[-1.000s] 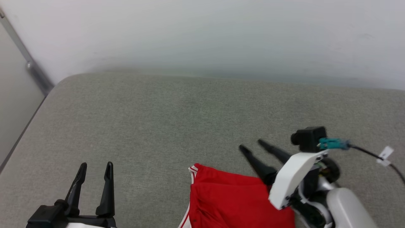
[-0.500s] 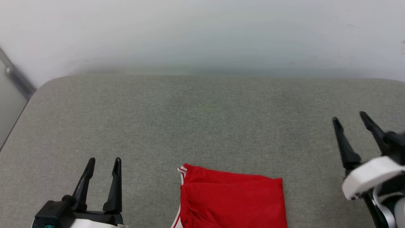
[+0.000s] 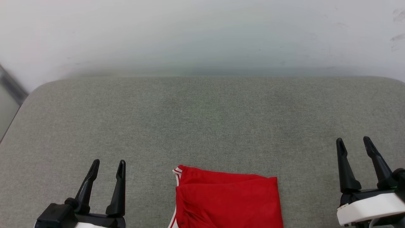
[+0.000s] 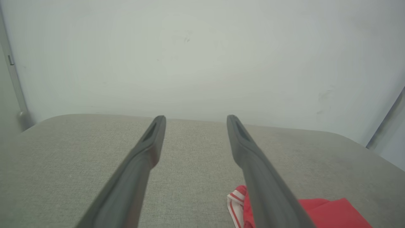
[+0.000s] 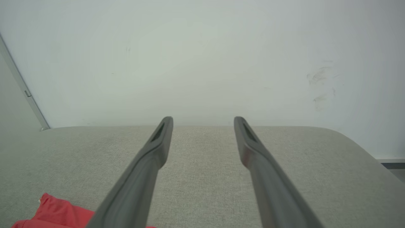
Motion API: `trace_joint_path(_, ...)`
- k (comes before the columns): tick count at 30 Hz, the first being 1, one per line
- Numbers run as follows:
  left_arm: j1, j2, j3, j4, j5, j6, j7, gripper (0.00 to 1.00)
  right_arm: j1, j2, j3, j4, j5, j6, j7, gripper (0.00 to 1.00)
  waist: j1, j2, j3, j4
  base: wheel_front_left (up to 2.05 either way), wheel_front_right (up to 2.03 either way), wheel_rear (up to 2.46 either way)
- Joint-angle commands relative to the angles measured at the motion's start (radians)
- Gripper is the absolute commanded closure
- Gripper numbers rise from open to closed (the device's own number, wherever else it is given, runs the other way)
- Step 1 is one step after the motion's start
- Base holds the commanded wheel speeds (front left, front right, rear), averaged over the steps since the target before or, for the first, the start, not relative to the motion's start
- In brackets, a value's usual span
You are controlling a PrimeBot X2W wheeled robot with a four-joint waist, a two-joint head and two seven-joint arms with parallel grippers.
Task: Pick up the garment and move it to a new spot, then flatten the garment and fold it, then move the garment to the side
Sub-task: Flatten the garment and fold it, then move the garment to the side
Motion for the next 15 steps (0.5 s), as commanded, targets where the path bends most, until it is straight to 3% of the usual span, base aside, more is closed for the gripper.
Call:
trace_joint_path(1, 0.003, 0.000, -0.004, -0.007, 0.005, -0.002, -0.002, 0.00, 0.013, 0.009, 0.001, -0.005, -0.002, 0.000, -0.008, 0.00, 0.0000, 0.0000, 0.000, 0.000, 0.00, 0.00, 0.00)
trace_joint_path(13, -0.009, 0.009, -0.010, -0.019, 0.009, -0.002, -0.002, 0.00, 0.016, 0.021, 0.024, -0.003, -0.001, 0.000, 0.009, 0.00, 0.0000, 0.0000, 0.019, -0.001, 0.00, 0.00, 0.00)
trace_joint_path(15, -0.019, 0.012, -0.013, -0.022, 0.015, -0.002, -0.002, 0.00, 0.017, -0.017, 0.074, -0.039, 0.051, -0.001, 0.129, 0.00, 0.0000, 0.0000, 0.040, 0.002, 0.00, 0.00, 0.00)
